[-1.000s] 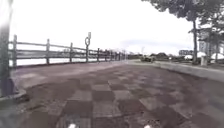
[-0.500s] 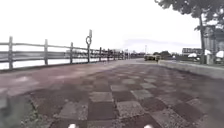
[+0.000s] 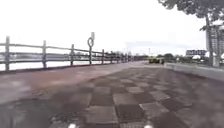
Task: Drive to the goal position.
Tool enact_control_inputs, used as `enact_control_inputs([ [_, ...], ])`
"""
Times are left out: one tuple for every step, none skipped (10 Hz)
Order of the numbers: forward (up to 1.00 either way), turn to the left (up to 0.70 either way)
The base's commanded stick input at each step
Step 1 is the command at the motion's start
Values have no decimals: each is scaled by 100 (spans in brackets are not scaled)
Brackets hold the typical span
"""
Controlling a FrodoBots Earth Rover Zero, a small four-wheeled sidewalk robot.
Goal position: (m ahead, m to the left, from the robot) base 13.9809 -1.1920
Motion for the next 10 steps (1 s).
enact_control_inputs([
  [85, 1],
  [85, 1],
  [85, 1],
  [85, 1],
  [85, 1],
  [85, 1],
  [85, 1],
  [85, 1],
  [85, 1],
  [85, 1],
])
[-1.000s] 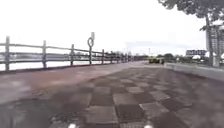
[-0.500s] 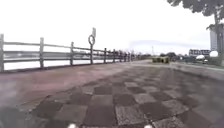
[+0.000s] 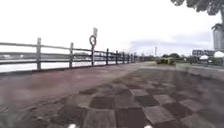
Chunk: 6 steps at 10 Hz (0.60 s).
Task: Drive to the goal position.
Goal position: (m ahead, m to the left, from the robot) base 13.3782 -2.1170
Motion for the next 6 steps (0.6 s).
enact_control_inputs([
  [85, -1],
  [85, -5],
  [85, -11],
  [85, -25],
  [85, -33],
  [85, -33],
])
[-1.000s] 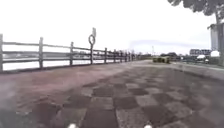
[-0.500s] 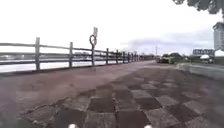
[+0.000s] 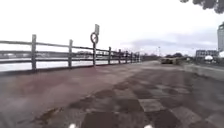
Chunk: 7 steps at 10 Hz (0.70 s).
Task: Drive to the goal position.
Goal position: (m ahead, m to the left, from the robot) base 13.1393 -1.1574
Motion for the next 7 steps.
enact_control_inputs([
  [85, -32],
  [85, -29],
  [85, -2],
  [85, 1],
  [85, 1],
  [85, 1],
  [85, 1],
])
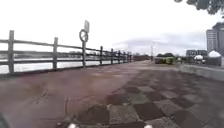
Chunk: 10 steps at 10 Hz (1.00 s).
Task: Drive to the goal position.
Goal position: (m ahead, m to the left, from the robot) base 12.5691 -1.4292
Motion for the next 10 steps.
enact_control_inputs([
  [85, 1],
  [85, 1],
  [85, 1],
  [85, 1],
  [85, 1],
  [85, 1],
  [85, 1],
  [85, 1],
  [85, 1],
  [85, 1],
])
